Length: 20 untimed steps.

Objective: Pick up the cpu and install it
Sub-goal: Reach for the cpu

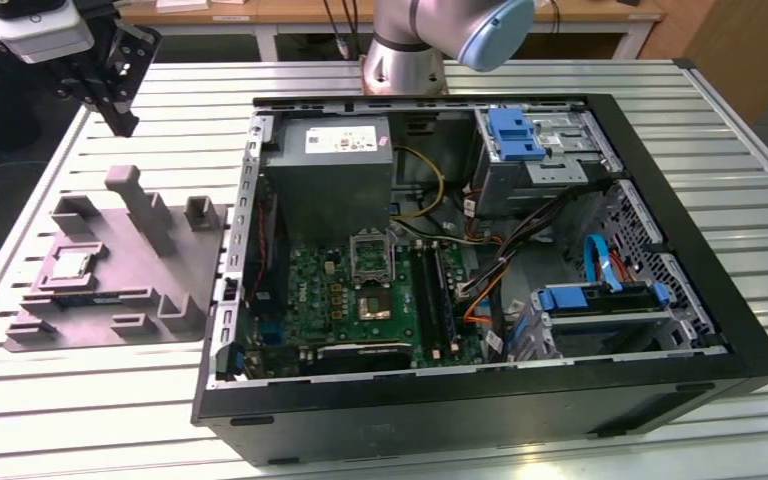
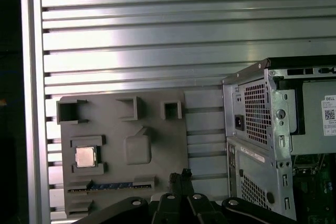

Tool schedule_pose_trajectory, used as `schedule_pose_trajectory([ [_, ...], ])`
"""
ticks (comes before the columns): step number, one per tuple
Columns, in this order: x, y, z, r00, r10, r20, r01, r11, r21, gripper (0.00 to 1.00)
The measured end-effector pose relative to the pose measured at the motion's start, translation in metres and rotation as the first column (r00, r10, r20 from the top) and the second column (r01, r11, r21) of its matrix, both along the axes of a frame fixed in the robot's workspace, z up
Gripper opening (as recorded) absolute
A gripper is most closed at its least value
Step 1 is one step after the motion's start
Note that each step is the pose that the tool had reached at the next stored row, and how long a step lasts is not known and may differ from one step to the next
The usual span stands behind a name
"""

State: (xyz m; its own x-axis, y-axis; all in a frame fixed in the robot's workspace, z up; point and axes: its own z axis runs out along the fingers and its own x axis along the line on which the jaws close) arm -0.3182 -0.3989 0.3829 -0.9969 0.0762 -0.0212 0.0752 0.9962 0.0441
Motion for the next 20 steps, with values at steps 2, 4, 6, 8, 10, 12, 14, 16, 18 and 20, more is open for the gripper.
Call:
schedule_pose_trajectory([
  [2, 0.0, 0.0, 0.0, 1.0, 0.0, 0.0001, 0.0, 1.0, 0.0, 0.11],
  [4, 0.0, 0.0, 0.0, 1.0, 0.0, 0.0, 0.0, 1.0, 0.0, 0.11],
  [6, -0.002, 0.0, 0.0, 1.0, 0.0, 0.0001, 0.0, 1.0, 0.0, 0.11],
  [8, -0.004, 0.0, 0.0, 1.0, 0.0, 0.0, 0.0, 1.0, 0.0, 0.11],
  [10, -0.007, 0.0, 0.0, 1.0, 0.0, 0.0, 0.0, 1.0, 0.0, 0.11],
  [12, -0.01, 0.0, -0.0001, 1.0, 0.0, 0.0001, 0.0, 1.0, 0.0, 0.11],
  [14, -0.011, 0.0, 0.0, 1.0, 0.0, 0.0, 0.0, 1.0, 0.0, 0.11],
  [16, -0.011, 0.0, 0.0, 1.0, 0.0, 0.0001, 0.0, 1.0, 0.0, 0.11],
  [18, -0.012, 0.0, 0.0, 1.0, 0.0, 0.0, 0.0, 1.0, 0.0, 0.11],
  [20, -0.012, 0.0, 0.0, 1.0, 0.0, 0.0001, 0.0, 1.0, 0.0, 0.11],
])
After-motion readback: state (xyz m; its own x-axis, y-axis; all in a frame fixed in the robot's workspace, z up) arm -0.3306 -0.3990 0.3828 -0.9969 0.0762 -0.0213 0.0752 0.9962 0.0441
